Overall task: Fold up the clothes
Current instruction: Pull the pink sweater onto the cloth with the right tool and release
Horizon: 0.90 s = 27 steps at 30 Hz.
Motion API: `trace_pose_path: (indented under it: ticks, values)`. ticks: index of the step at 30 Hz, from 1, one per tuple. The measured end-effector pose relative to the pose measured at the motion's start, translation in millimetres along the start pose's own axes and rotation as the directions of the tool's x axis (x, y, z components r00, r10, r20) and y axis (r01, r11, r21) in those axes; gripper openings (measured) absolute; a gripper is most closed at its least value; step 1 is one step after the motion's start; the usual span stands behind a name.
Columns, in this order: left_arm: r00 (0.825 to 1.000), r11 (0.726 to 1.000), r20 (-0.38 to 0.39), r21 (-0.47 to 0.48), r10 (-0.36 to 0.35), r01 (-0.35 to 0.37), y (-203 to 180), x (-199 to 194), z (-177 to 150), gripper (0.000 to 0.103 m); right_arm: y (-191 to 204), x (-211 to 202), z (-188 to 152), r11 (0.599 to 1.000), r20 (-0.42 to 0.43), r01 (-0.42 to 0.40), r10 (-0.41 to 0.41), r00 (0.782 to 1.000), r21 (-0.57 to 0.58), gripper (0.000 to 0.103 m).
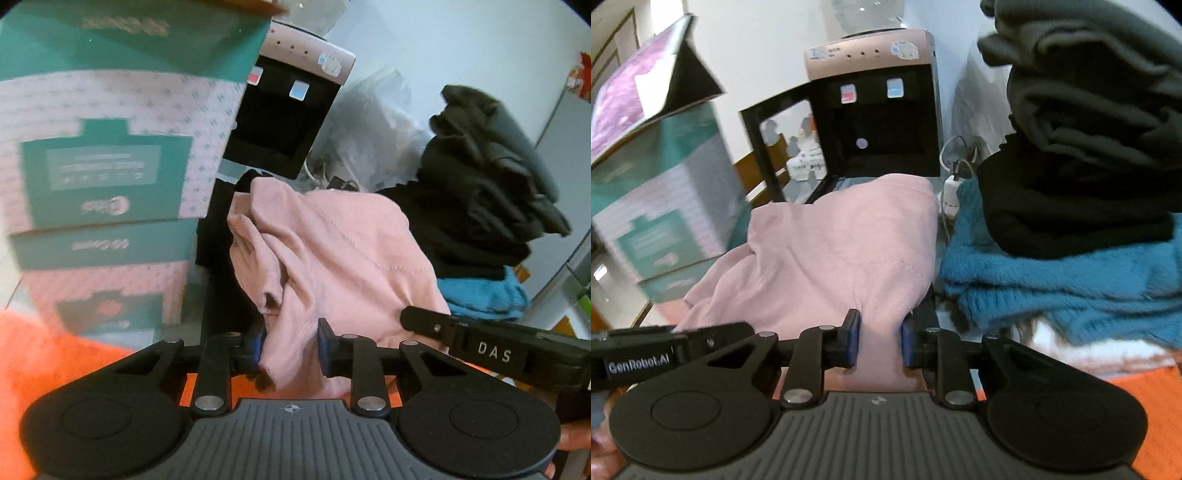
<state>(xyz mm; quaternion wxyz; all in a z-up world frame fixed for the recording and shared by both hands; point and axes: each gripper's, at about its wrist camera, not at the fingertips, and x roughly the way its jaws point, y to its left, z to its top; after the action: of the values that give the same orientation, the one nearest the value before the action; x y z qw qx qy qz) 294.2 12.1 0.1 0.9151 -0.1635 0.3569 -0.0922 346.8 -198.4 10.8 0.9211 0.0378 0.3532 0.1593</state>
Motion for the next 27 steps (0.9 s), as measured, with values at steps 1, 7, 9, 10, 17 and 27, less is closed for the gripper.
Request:
trace_pose_path:
  ticks: [1,7,9,10,17,27]
  values:
    - [1.000,1.000,0.000,-0.005,-0.003,0.003,-1,-11,-5,0.028,4,-10,-4,1.000,-0.003,-0.004,0.004,1.000,-0.006,0.026]
    - [0.999,1.000,-0.037,-0.028,0.008,-0.009,2,-72,-41,0.026,34,-66,-35,0.998,-0.041,-0.058,0.057,0.998,-0.027,0.025]
    - [0.998,0.999,-0.057,-0.041,0.022,-0.024,7,-89,-57,0.026,46,-80,-50,0.996,-0.067,-0.079,0.077,0.995,-0.032,0.025]
    - [0.997,0.998,-0.068,-0.048,0.029,-0.032,10,-97,-66,0.026,52,-86,-58,0.995,-0.082,-0.090,0.087,0.993,-0.032,0.024]
    - [0.986,0.989,-0.149,-0.119,0.071,-0.089,44,-147,-127,0.026,92,-107,-124,0.989,-0.197,-0.147,0.141,0.970,-0.017,0.024]
    - [0.968,0.982,-0.231,-0.132,0.100,-0.133,60,-159,-178,0.027,105,-114,-181,0.992,-0.306,-0.124,0.113,0.945,-0.016,0.029]
